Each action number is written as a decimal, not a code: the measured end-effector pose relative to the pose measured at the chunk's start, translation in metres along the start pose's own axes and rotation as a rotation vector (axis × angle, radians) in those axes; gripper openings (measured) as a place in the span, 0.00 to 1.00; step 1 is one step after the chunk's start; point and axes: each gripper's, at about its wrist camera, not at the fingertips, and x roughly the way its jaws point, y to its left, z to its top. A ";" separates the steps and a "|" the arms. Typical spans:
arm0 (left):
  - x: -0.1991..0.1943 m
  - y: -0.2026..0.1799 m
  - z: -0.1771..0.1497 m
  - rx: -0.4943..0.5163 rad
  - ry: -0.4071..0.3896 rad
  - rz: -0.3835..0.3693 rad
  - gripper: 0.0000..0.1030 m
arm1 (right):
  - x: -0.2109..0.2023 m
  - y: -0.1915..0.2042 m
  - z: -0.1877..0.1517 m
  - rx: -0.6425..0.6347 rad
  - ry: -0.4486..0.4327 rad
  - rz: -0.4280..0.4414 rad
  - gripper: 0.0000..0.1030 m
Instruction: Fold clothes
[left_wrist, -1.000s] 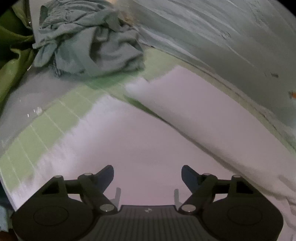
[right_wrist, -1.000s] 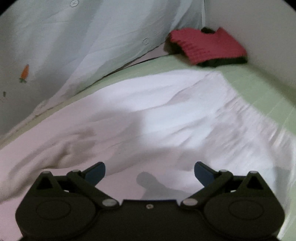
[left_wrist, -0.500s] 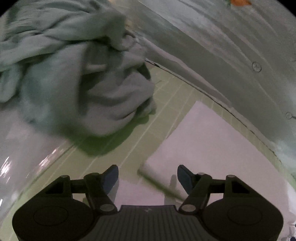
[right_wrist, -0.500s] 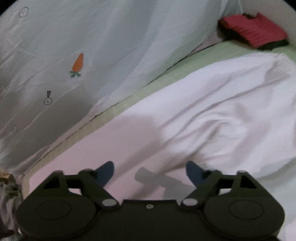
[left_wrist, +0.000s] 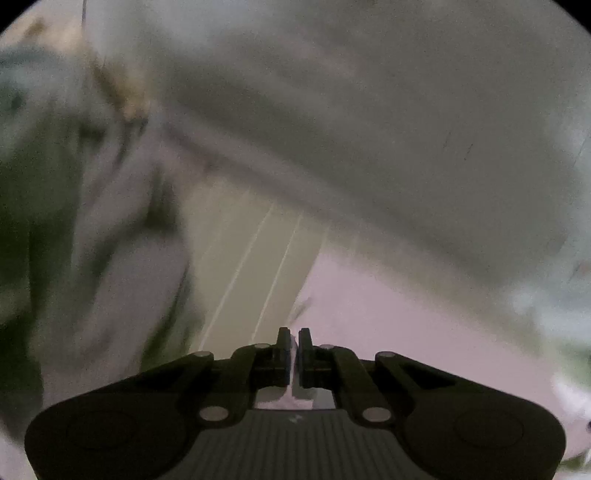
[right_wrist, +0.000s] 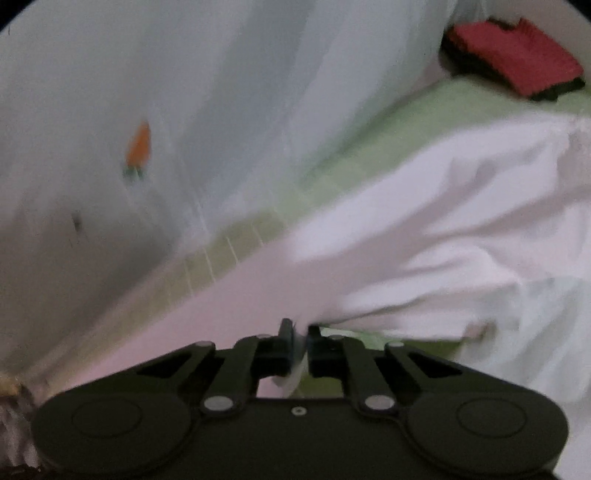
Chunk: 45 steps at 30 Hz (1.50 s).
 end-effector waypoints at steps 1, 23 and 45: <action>-0.009 -0.007 0.011 0.005 -0.048 -0.026 0.04 | -0.007 0.001 0.009 0.021 -0.031 0.015 0.07; 0.040 0.024 -0.076 -0.092 0.206 0.142 0.35 | 0.013 -0.018 -0.049 -0.198 0.074 -0.201 0.43; 0.109 0.008 -0.041 -0.199 0.128 0.089 0.35 | 0.056 -0.042 -0.008 0.097 0.003 -0.263 0.56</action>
